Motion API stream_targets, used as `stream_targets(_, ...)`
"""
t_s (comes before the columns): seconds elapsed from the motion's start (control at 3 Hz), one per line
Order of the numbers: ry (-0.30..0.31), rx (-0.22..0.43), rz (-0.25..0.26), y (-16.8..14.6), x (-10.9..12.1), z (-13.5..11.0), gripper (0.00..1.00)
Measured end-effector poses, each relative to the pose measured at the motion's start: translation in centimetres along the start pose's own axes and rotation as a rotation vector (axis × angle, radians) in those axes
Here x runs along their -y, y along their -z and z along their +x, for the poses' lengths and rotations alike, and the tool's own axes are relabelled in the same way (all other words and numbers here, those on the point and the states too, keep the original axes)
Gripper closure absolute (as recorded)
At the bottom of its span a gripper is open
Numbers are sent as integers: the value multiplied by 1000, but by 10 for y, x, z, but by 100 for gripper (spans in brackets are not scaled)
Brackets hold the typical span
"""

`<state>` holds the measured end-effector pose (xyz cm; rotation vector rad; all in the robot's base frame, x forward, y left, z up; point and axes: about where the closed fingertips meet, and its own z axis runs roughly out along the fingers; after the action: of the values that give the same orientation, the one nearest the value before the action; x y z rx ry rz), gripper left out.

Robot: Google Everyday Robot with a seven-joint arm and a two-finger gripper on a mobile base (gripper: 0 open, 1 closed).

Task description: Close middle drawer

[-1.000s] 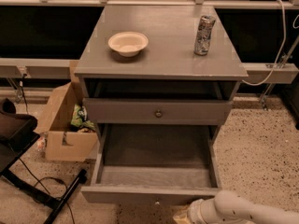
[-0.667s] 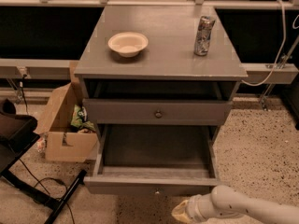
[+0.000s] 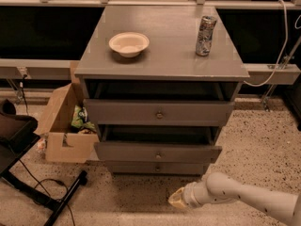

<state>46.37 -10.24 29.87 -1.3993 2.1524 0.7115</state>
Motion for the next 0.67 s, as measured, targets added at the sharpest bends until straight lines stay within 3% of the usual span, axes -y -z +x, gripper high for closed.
stream_targets(0.33,-2,5,-10,-4,5,1,100)
stream_targets(0.67,20,25,-80,-25,14,7,100)
